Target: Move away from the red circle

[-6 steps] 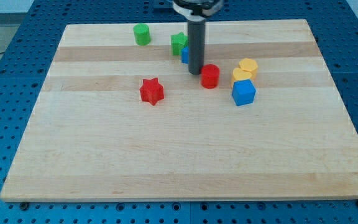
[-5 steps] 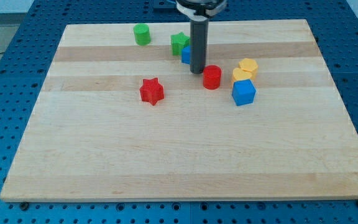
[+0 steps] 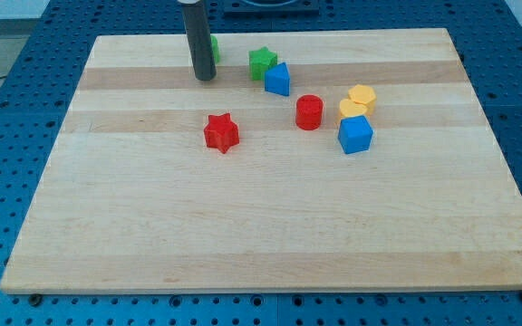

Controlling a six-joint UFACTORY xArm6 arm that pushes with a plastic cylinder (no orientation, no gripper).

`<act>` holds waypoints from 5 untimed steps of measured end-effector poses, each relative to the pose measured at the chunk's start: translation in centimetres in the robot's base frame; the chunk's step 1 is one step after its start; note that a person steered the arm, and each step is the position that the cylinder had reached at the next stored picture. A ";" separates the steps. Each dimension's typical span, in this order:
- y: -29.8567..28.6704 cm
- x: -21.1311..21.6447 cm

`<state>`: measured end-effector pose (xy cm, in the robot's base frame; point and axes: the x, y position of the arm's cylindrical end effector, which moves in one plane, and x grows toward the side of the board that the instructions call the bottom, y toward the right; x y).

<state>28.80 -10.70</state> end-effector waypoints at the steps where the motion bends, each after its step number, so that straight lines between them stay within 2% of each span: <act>1: -3.7 0.0; 2: -10.0 0.0; 3: -12.1 0.5; 4: -14.3 5.2; 5: -8.6 12.0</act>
